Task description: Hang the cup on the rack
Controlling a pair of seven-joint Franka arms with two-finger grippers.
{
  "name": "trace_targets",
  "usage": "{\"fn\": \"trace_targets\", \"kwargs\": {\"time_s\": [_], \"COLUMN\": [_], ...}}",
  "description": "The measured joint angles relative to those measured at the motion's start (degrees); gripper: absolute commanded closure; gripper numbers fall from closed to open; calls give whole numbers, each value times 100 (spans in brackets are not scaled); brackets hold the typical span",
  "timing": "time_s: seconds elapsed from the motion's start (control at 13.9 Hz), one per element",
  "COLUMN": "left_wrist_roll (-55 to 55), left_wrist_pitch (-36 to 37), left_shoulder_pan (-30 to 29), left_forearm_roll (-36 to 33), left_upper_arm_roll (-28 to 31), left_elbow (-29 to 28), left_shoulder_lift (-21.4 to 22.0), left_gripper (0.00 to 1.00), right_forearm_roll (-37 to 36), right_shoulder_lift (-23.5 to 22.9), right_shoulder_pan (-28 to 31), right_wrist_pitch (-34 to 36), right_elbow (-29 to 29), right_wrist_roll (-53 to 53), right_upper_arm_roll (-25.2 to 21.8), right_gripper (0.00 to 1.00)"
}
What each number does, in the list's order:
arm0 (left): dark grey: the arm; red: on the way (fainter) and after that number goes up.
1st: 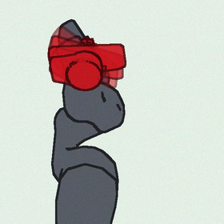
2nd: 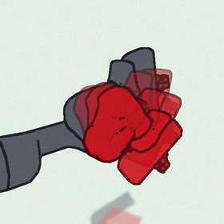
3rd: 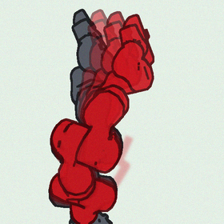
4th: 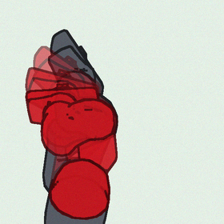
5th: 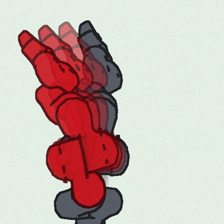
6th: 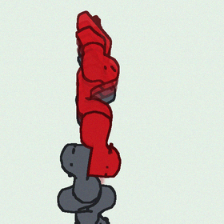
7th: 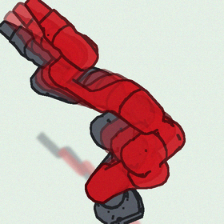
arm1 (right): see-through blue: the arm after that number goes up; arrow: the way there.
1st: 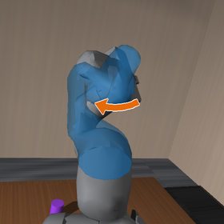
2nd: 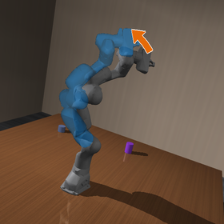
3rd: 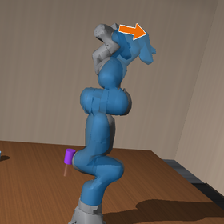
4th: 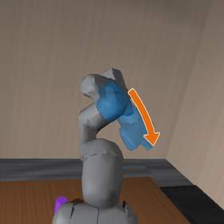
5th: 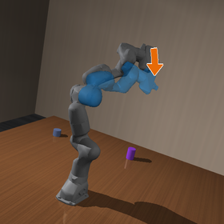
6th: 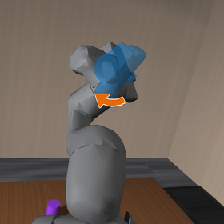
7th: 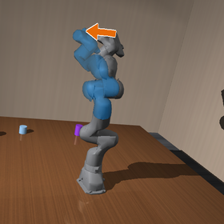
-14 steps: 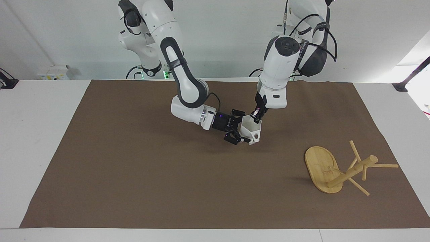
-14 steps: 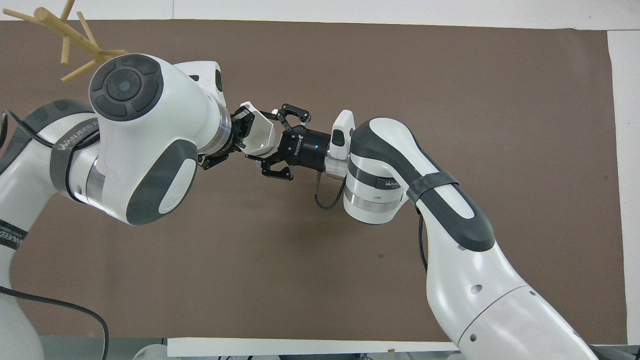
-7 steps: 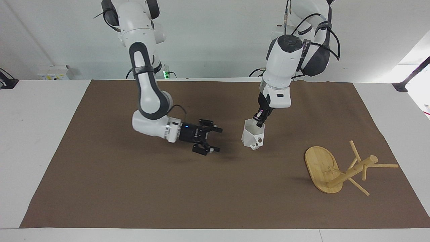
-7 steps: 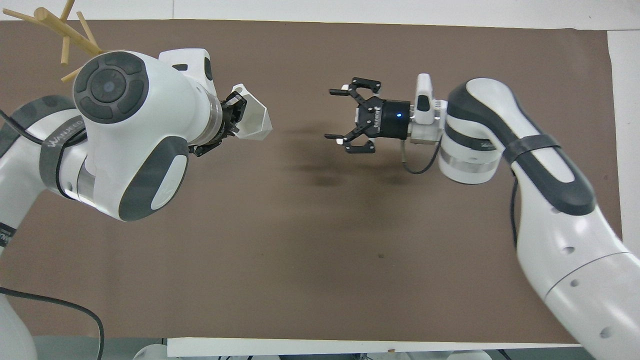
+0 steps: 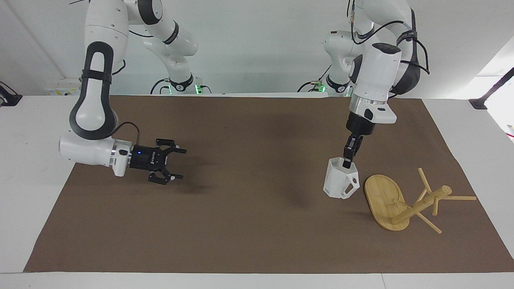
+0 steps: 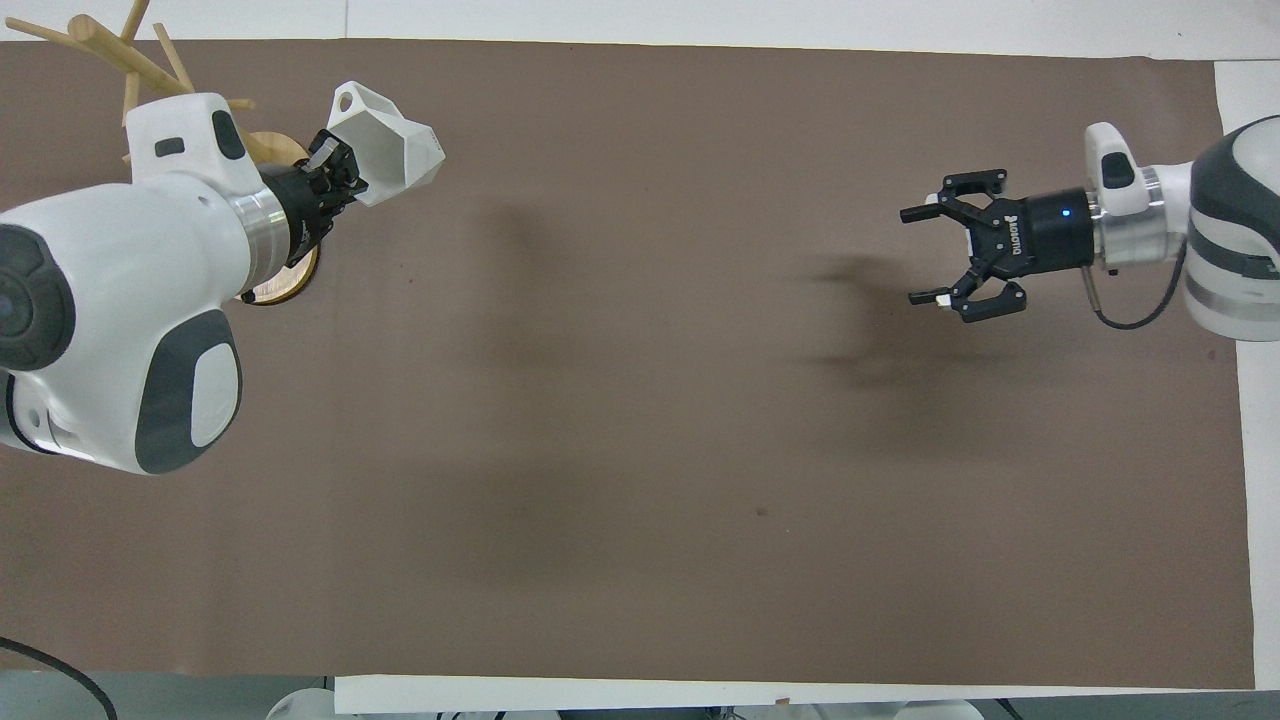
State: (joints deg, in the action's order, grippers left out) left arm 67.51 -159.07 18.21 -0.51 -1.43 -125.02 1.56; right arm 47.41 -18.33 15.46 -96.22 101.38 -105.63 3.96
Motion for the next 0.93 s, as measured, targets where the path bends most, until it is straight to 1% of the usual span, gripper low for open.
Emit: {"fn": "trace_targets", "kwargs": {"time_s": [0.22,0.29,0.43,0.5,0.57,0.72,0.86,0.93], "left_wrist_roll": [-23,-23,-44,-59,-59,-53,-55,-57], "left_wrist_pitch": [-1582,-2136,-3134,-3434,-3614,-3727,-3764,-3778], "left_shoulder_pan": [-74,-117,-226,-314,-465,-811,-1006,-1055], "left_forearm_roll": [0,0,-60,-246,-606,-1288,-1543,-1574], "left_upper_arm_roll": [-6,-7,-8,-8,-9,-8,-11,-10], "left_elbow": [-821,-1028,-1381,-1477,-1518,-1514,-1485,-1459], "left_shoulder_lift": [66,28,-171,-291,-422,-627,-734,-756], "left_gripper": [100,100,100,100,100,100,100,100], "right_forearm_roll": [-1483,-1874,-2569,-2874,-3240,-3923,-4358,-4490], "right_shoulder_lift": [946,1167,1410,1437,1442,1455,1480,1504], "right_shoulder_pan": [-42,-77,-110,-111,-114,-205,-518,-805], "right_wrist_pitch": [9,9,4,56,233,802,1244,1452], "right_elbow": [-109,-110,-196,-323,-539,-1113,-1478,-1564], "right_wrist_roll": [1934,2394,3167,3499,3919,4995,6288,6999], "right_upper_arm_roll": [38,58,84,92,99,102,60,-71], "right_gripper": [1,1,1,1,1,1,1,1]}}
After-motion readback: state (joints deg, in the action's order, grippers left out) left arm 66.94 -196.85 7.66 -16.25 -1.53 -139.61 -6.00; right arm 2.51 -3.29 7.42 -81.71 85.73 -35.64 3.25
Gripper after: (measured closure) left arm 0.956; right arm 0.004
